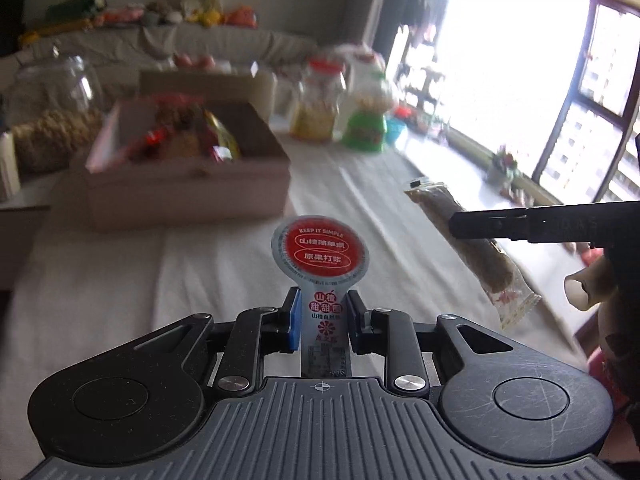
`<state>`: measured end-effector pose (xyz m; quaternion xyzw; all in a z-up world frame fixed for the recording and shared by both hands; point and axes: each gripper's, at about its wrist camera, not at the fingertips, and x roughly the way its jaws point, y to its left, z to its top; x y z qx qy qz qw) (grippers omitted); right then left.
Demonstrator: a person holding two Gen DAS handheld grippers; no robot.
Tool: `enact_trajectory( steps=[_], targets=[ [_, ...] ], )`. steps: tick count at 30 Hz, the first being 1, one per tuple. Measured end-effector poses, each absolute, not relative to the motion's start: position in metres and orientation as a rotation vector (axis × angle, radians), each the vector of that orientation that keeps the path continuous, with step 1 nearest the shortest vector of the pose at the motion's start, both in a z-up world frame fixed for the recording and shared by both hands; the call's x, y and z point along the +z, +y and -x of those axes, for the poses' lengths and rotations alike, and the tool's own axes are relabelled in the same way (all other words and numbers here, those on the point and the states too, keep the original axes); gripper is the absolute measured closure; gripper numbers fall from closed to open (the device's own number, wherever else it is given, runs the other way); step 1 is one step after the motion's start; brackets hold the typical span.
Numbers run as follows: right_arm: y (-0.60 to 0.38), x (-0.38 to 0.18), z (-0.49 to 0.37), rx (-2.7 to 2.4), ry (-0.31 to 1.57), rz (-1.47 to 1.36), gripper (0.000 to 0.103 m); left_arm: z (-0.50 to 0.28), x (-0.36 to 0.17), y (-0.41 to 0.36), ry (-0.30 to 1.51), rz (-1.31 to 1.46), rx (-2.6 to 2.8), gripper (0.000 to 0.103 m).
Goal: Organize snacks
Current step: 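Carry both items over the pink box and open both tools to drop them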
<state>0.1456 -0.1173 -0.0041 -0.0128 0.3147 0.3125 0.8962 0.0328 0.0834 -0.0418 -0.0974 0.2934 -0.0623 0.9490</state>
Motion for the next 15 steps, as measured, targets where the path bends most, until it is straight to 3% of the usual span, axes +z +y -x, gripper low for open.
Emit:
enact_trajectory(
  steps=[7, 15],
  targets=[
    [-0.075, 0.088, -0.149, 0.672, 0.396, 0.136, 0.075, -0.042, 0.047, 0.133, 0.365, 0.134, -0.019, 0.076],
    [-0.015, 0.108, -0.191, 0.681, 0.414, 0.193, 0.075, -0.15, 0.062, 0.191, 0.437, 0.237, 0.01, 0.076]
  ],
)
